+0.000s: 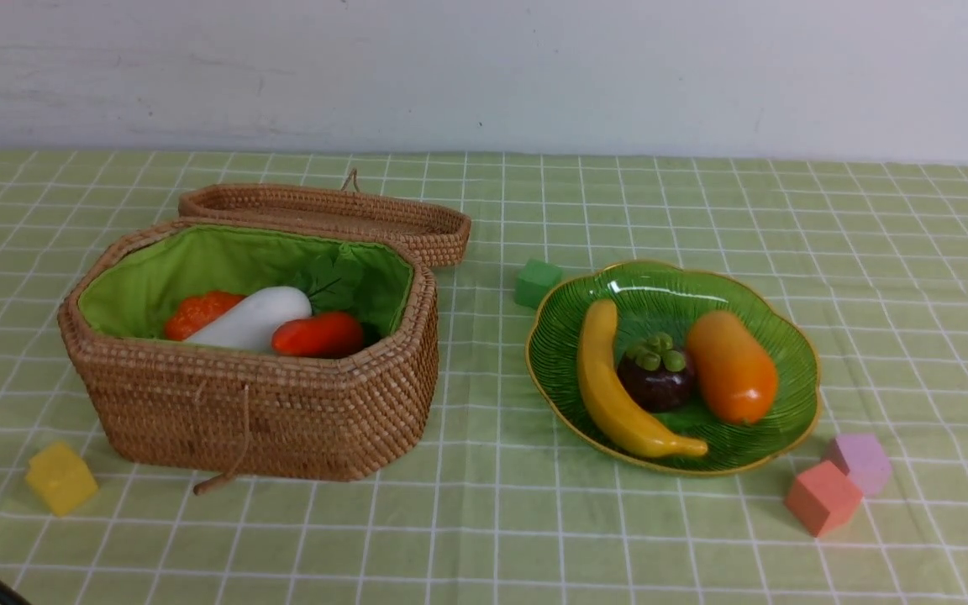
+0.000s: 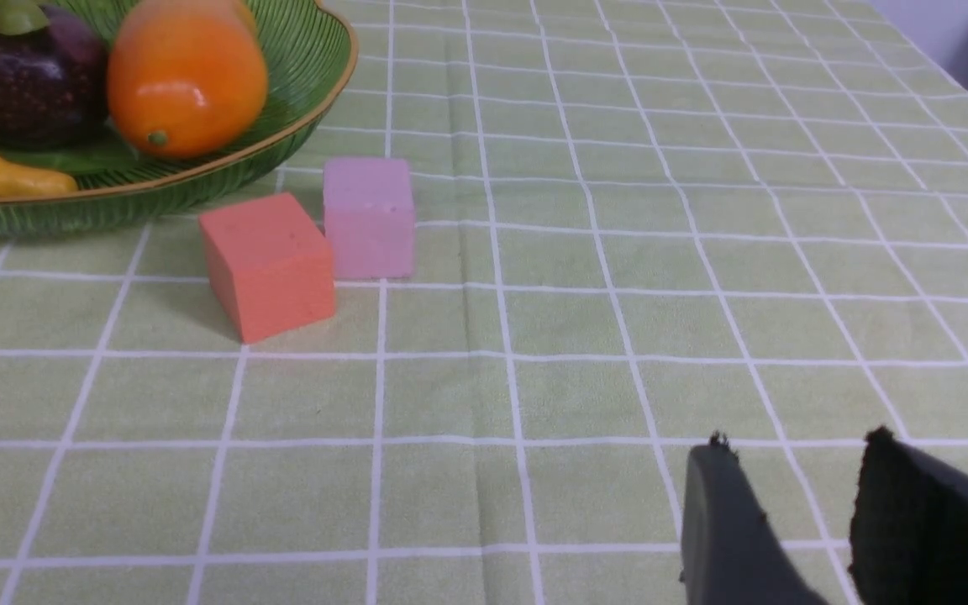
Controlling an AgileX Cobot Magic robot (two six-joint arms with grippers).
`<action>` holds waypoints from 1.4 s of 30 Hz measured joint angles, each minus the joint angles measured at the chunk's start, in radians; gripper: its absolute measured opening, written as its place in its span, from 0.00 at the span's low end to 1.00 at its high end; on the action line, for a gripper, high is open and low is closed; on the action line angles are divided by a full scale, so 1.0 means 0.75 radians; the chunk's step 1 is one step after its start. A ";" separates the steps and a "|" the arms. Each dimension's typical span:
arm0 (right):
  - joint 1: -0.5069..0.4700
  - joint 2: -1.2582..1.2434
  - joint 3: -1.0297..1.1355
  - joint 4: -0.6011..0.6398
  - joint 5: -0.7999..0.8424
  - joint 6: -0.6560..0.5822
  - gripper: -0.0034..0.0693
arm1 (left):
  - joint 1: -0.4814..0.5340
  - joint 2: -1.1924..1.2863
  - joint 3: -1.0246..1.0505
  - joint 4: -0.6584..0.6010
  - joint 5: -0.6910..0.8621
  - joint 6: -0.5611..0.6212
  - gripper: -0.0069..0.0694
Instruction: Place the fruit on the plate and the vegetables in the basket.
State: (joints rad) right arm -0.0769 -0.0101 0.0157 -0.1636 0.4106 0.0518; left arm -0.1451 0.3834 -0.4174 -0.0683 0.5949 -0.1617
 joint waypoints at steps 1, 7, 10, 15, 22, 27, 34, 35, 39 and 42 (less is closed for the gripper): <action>0.000 0.000 0.000 0.000 0.000 0.000 0.38 | 0.000 0.000 0.000 0.000 0.000 0.000 0.07; 0.000 0.000 0.000 0.000 0.000 0.000 0.38 | 0.000 -0.019 0.001 0.000 0.001 -0.001 0.07; 0.000 0.000 0.000 0.000 0.000 0.000 0.38 | 0.000 -0.092 0.003 0.000 0.006 -0.001 0.07; 0.000 0.000 0.000 0.000 0.000 0.000 0.38 | 0.000 -0.230 0.018 0.000 0.005 -0.001 0.08; 0.000 0.000 0.000 0.000 0.000 0.000 0.38 | 0.000 -0.465 0.145 0.000 -0.002 -0.002 0.08; 0.000 0.000 0.000 0.000 0.000 0.000 0.38 | 0.059 -0.524 0.318 -0.001 -0.054 -0.003 0.09; 0.000 0.000 0.000 0.000 0.000 0.000 0.38 | 0.110 -0.524 0.464 -0.004 -0.254 0.001 0.09; 0.000 0.000 0.000 0.000 0.000 0.000 0.38 | 0.110 -0.524 0.494 -0.004 -0.274 0.001 0.10; 0.000 0.000 0.000 0.000 0.000 0.000 0.38 | 0.110 -0.524 0.588 -0.005 -0.279 0.001 0.10; 0.000 0.000 0.000 0.000 0.000 0.000 0.38 | 0.110 -0.524 0.595 -0.005 -0.288 0.004 0.10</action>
State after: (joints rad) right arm -0.0769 -0.0101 0.0157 -0.1636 0.4106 0.0518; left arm -0.0623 -0.0099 0.0289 -0.0724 0.3790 -0.1585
